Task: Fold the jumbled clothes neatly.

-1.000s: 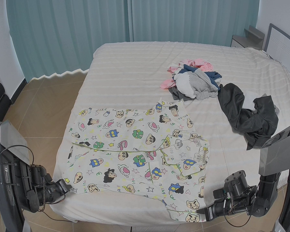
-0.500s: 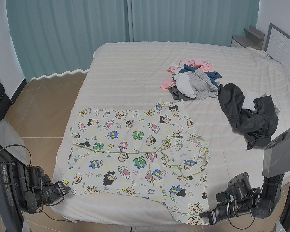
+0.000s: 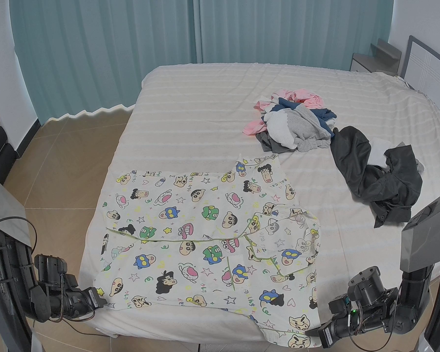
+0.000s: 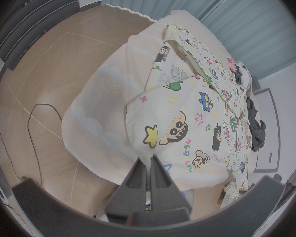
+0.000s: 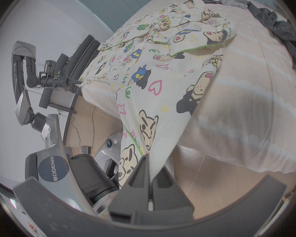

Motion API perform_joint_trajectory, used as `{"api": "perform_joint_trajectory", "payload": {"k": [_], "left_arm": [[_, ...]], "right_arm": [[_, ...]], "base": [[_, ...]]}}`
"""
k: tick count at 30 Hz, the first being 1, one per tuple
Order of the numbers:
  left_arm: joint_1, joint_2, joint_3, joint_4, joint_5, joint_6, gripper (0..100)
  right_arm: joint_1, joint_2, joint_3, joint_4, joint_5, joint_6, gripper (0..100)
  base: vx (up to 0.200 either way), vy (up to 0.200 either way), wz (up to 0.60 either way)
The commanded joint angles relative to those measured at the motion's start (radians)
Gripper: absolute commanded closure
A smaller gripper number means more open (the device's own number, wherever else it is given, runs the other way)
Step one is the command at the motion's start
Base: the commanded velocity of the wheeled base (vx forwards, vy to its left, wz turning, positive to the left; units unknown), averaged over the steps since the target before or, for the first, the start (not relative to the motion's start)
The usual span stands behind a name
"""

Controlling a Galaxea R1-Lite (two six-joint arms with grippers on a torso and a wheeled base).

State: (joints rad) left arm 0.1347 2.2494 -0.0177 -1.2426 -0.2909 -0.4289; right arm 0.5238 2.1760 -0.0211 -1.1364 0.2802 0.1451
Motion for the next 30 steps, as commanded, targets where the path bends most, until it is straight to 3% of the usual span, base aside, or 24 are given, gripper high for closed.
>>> {"api": "perform_joint_trajectory", "payload": {"k": [1, 7, 11, 18, 23, 30], "left_arm": [[0.002, -0.048, 0.018, 0.040, -0.001, 0.036, 100], [0.003, -0.063, 0.018, 0.101, -0.004, 0.087, 100], [0.003, -0.071, 0.016, 0.084, -0.022, 0.078, 100], [-0.003, -0.093, 0.015, -0.080, -0.036, -0.086, 100], [-0.047, -0.088, 0.008, -0.258, 0.013, -0.194, 100], [-0.092, -0.054, -0.113, -0.264, 0.139, -0.215, 100]], "right_arm": [[-0.001, -0.004, 0.021, 0.003, 0.005, -0.012, 100], [0.001, -0.010, 0.021, 0.010, 0.014, -0.016, 100], [-0.024, -0.056, 0.018, -0.048, 0.080, -0.006, 100], [-0.104, -0.076, -0.057, -0.063, 0.106, 0.030, 100], [-0.107, -0.081, -0.178, -0.095, 0.103, 0.222, 100], [-0.108, -0.067, -0.247, -0.161, 0.100, 0.309, 100]], "base": [[0.000, 0.000, 0.00], [0.000, 0.000, 0.00], [0.000, 0.000, 0.00], [0.000, 0.000, 0.00], [0.000, 0.000, 0.00], [0.000, 0.000, 0.00]]}}
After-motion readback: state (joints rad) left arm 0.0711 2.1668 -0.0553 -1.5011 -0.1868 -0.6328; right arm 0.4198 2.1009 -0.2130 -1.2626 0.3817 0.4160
